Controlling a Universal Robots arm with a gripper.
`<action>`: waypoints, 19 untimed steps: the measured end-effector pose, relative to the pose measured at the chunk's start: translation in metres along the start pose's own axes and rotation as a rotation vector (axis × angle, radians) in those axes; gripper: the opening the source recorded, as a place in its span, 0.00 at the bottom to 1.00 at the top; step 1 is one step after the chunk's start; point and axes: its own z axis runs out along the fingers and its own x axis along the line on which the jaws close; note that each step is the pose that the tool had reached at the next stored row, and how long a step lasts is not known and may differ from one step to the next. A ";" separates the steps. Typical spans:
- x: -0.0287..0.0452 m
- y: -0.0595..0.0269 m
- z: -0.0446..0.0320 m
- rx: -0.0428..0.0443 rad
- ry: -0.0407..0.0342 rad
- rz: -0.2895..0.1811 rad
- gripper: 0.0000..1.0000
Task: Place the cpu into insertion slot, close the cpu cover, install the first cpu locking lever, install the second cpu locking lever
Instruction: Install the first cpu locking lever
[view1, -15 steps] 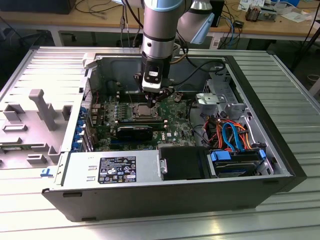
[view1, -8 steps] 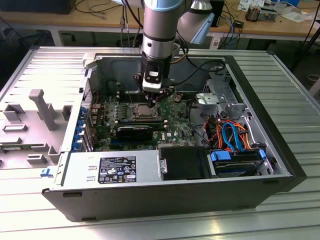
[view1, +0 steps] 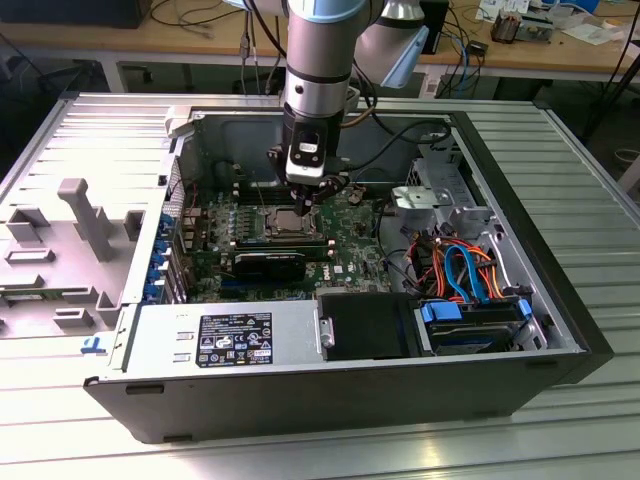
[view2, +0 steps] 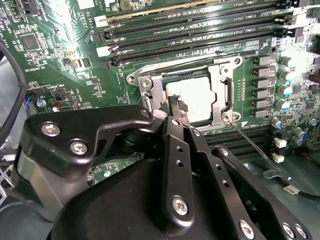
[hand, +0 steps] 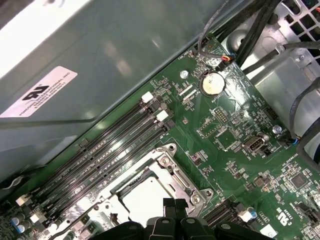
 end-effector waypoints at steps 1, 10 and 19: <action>0.0000 0.0000 0.0000 0.0000 -0.0001 -0.002 0.11; 0.0000 0.0000 0.0000 0.0002 -0.0014 -0.020 0.11; 0.0000 0.0000 0.0000 0.0004 -0.0026 -0.037 0.11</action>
